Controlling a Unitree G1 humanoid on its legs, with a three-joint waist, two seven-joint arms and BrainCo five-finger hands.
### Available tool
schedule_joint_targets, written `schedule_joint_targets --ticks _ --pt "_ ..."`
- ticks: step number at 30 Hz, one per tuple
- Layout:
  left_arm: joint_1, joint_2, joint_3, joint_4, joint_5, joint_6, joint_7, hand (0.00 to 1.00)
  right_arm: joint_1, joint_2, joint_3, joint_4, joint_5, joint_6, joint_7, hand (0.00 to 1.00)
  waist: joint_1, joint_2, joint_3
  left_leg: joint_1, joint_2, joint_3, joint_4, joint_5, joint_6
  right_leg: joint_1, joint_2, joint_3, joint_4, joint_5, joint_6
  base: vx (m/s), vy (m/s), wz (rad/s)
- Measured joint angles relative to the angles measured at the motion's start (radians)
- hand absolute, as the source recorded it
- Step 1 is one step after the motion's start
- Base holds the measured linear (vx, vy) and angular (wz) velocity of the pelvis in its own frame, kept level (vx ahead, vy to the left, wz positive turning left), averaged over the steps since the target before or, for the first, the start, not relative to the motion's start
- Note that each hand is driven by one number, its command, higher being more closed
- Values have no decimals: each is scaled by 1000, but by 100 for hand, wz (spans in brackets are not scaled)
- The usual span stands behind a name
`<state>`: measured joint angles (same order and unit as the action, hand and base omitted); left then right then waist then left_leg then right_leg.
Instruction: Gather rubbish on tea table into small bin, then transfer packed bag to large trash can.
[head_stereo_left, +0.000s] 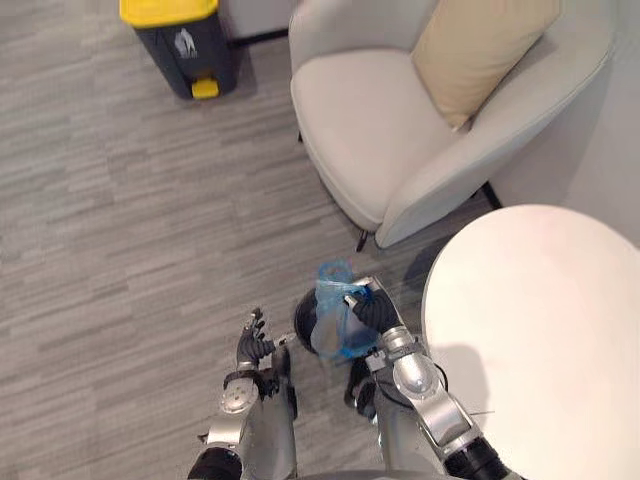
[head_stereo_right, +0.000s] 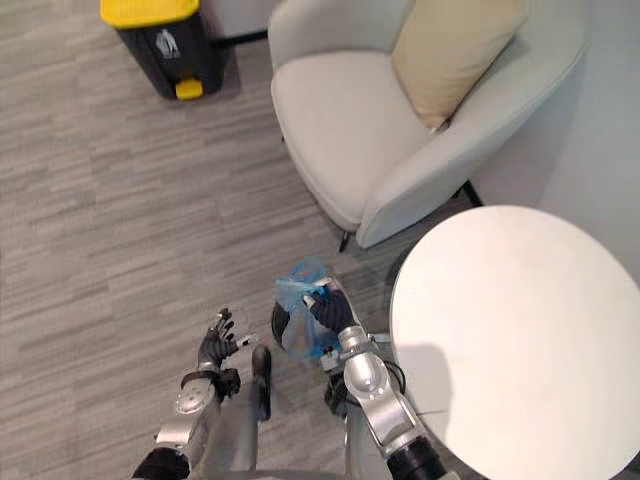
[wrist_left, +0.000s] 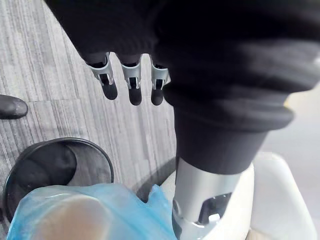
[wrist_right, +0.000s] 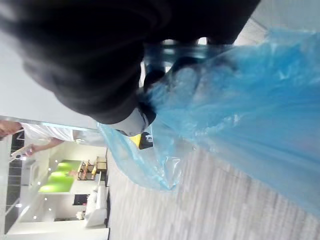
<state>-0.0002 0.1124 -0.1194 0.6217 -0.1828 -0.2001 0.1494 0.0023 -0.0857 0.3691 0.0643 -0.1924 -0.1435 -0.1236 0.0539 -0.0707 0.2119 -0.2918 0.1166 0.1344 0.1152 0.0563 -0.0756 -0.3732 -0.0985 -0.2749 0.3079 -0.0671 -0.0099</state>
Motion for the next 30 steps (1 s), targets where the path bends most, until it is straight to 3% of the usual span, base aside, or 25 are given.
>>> schedule_joint_targets --ticks 7,13,21,30 --pt "27 30 4 -3 42 0 -21 0 15 -12 -107 33 46 -3 42 100 -17 33 -59 129 -14 1 -84 11 1 184 31 -2 -206 76 14 159 51 -3" --pt "114 60 4 -177 82 -1 -53 0 31 -39 -122 33 137 -4 90 100 -13 55 -104 207 -23 -10 -125 11 2 286 48 -2 -303 111 23 34 33 0" --pt "177 94 -21 -353 116 -8 -64 0 25 -109 -113 27 246 -7 150 100 -10 61 -123 236 -16 -25 -152 2 1 314 52 16 -337 125 31 -44 34 -3" --pt "108 154 -110 -467 228 -42 -64 0 -106 -187 -35 25 350 -7 179 100 -12 74 -144 237 -11 -23 -151 10 1 323 73 31 -367 149 6 18 4 -5"
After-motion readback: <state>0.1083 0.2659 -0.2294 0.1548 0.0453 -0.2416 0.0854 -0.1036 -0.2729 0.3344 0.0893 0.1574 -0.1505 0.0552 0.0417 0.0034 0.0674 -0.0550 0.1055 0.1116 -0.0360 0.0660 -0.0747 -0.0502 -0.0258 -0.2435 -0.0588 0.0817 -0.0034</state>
